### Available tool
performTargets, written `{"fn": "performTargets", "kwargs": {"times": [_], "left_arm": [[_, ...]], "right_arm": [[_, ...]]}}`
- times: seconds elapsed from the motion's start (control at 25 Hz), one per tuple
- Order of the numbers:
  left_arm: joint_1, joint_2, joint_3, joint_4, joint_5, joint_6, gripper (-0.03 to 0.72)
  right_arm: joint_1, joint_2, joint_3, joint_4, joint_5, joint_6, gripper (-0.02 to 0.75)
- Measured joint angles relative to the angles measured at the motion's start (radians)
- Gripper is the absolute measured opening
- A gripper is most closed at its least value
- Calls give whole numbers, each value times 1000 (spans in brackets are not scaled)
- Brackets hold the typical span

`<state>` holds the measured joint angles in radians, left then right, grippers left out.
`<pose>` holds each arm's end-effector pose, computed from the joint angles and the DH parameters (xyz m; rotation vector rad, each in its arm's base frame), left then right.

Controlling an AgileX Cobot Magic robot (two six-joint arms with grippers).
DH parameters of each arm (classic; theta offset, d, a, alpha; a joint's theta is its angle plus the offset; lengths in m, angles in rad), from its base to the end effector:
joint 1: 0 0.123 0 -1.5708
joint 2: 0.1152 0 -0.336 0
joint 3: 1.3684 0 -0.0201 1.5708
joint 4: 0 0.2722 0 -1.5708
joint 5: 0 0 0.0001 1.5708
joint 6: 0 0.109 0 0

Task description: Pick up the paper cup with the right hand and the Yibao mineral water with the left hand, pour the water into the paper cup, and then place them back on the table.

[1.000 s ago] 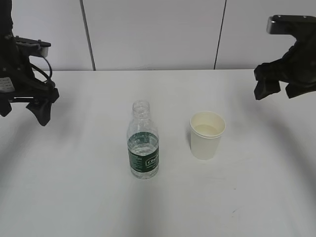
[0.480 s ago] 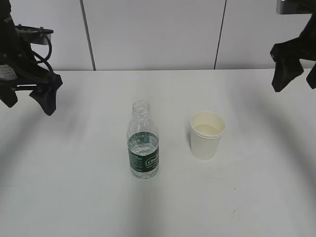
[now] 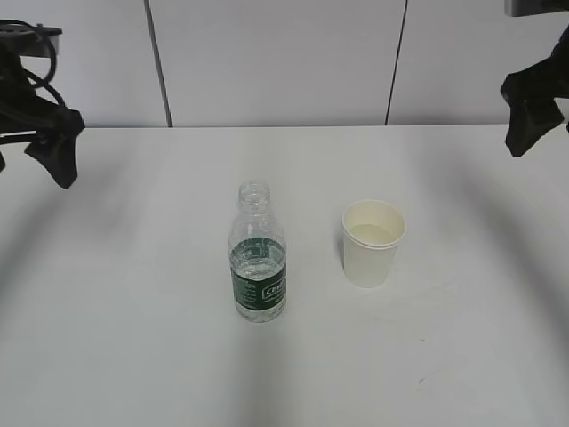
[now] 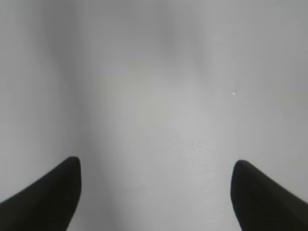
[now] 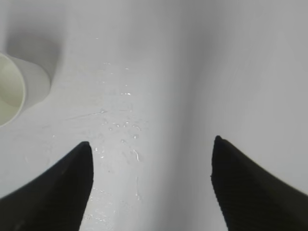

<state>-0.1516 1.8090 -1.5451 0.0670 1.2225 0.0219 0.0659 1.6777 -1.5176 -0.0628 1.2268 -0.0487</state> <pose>0.4027 -0.0546 0.3030 0.2827 2.9517 0.0796 0.3757 0.0183 0.3461 -0.1831 2.8630 -0.0856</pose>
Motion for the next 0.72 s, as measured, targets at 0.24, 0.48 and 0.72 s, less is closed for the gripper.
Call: {"fn": "performTargets", "kwargs": {"times": [0.24, 0.48, 0.72], "left_arm": [[100, -55, 0, -24, 3, 5, 575], [116, -109, 31, -37, 3, 8, 575], [116, -189, 211, -41, 4, 8, 575]], "right_arm": [[-17, 0, 2, 2, 1, -2, 594], [-31, -5, 6, 72, 1, -2, 594], [-31, -108, 93, 74, 1, -2, 594]]}}
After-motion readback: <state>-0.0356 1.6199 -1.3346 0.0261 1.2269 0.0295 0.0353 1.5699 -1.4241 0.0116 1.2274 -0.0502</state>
